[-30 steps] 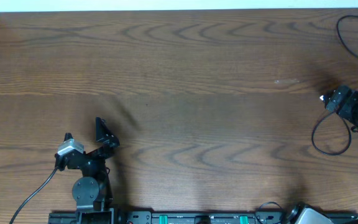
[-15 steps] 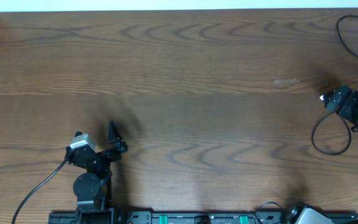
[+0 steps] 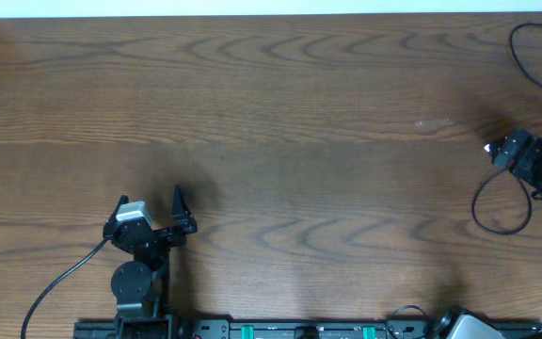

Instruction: Untangle cables

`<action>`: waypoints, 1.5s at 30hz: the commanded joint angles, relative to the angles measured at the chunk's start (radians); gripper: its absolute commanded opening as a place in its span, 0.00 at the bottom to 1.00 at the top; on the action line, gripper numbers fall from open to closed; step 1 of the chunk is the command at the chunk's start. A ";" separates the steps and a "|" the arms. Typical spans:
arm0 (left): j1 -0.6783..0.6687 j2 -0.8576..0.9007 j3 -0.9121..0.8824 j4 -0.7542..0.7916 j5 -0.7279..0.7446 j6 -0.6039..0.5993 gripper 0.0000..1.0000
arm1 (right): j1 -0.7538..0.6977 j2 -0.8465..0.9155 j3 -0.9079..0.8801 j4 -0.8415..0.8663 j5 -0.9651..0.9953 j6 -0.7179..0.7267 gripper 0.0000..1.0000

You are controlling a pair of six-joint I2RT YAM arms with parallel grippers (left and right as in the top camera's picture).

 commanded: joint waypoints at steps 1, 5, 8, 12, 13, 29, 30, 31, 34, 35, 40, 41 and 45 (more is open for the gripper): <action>0.006 0.011 -0.021 -0.039 0.016 0.020 1.00 | 0.004 -0.002 0.002 -0.002 -0.007 0.008 0.99; 0.006 0.022 -0.021 -0.039 0.016 0.020 1.00 | 0.004 -0.002 0.002 -0.001 -0.007 0.008 0.99; 0.006 0.028 -0.021 -0.039 0.016 0.020 1.00 | 0.004 -0.002 0.002 -0.001 -0.007 0.008 0.99; 0.006 0.028 -0.021 -0.039 0.016 0.020 1.00 | 0.004 -0.002 0.002 -0.001 -0.007 0.008 0.99; 0.006 0.028 -0.021 -0.039 0.016 0.020 1.00 | 0.004 -0.002 0.002 -0.001 -0.007 0.008 0.99; 0.006 0.028 -0.021 -0.039 0.016 0.020 1.00 | 0.004 -0.002 0.002 -0.001 -0.007 0.008 0.99; 0.006 0.028 -0.021 -0.040 0.016 0.020 1.00 | 0.004 -0.002 0.002 -0.001 -0.007 0.008 0.99; 0.006 0.028 -0.021 -0.040 0.016 0.020 1.00 | 0.004 -0.002 0.002 -0.001 -0.007 0.008 0.99; 0.005 0.028 -0.021 -0.039 0.016 0.020 1.00 | 0.004 -0.002 0.002 -0.001 -0.006 0.008 0.99; 0.000 0.028 -0.021 -0.040 0.016 0.020 1.00 | 0.004 -0.002 0.002 -0.001 -0.007 0.008 0.99; -0.076 0.028 -0.021 -0.039 0.016 0.020 1.00 | 0.004 -0.002 0.002 -0.001 -0.007 0.008 0.99; -0.086 0.028 -0.021 -0.040 0.016 0.020 1.00 | 0.004 -0.002 0.002 -0.001 -0.007 0.008 0.99; -0.100 0.028 -0.021 -0.039 0.016 0.020 1.00 | 0.004 -0.002 0.002 -0.001 -0.007 0.008 0.99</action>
